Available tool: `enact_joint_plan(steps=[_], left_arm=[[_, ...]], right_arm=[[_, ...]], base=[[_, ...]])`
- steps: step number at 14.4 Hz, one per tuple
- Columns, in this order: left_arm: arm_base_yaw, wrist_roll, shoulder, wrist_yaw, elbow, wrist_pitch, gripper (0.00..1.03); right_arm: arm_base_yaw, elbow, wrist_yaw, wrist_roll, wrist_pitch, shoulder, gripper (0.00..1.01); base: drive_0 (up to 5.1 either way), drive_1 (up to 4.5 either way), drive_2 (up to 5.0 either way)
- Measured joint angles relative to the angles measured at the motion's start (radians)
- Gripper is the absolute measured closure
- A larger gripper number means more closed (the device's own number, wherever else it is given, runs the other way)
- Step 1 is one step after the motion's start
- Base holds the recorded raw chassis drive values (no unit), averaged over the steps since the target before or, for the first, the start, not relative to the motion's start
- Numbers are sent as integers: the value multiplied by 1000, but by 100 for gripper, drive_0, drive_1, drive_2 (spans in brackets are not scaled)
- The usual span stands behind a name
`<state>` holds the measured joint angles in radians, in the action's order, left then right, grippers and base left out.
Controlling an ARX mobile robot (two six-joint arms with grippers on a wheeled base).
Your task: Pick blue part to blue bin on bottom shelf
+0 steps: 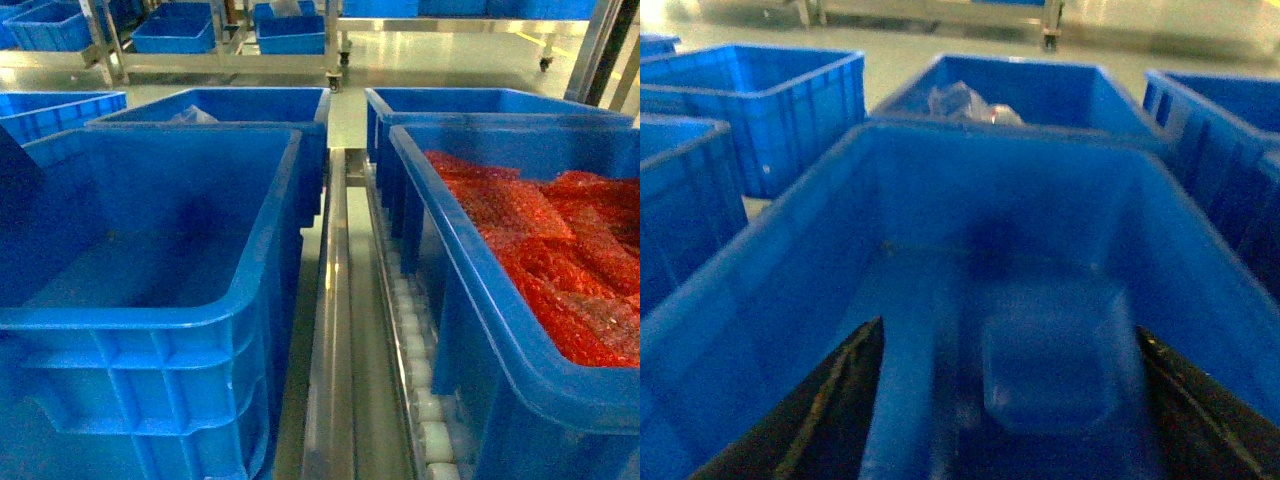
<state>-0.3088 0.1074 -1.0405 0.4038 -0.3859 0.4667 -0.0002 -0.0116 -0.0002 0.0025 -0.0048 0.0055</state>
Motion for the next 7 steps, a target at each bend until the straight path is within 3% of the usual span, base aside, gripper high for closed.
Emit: enact_joint_plan(steps=[2, 3, 4, 5, 7], left_arm=[[2, 7, 14, 4, 11, 11, 8], [8, -2, 15, -12, 17, 60, 5], [46, -47, 27, -122, 79, 222, 19], [82, -71, 82, -172, 146, 243, 33], [131, -89, 160, -219, 203, 223, 58]], right_arm=[[0, 0, 0, 0, 0, 0, 3], [0, 0, 0, 0, 0, 0, 3], [0, 0, 0, 0, 0, 0, 3], [0, 0, 0, 0, 0, 0, 3], [0, 0, 0, 0, 0, 0, 3]], base=[[0, 0, 0], [0, 0, 0], [0, 0, 0], [0, 0, 0], [0, 0, 0]])
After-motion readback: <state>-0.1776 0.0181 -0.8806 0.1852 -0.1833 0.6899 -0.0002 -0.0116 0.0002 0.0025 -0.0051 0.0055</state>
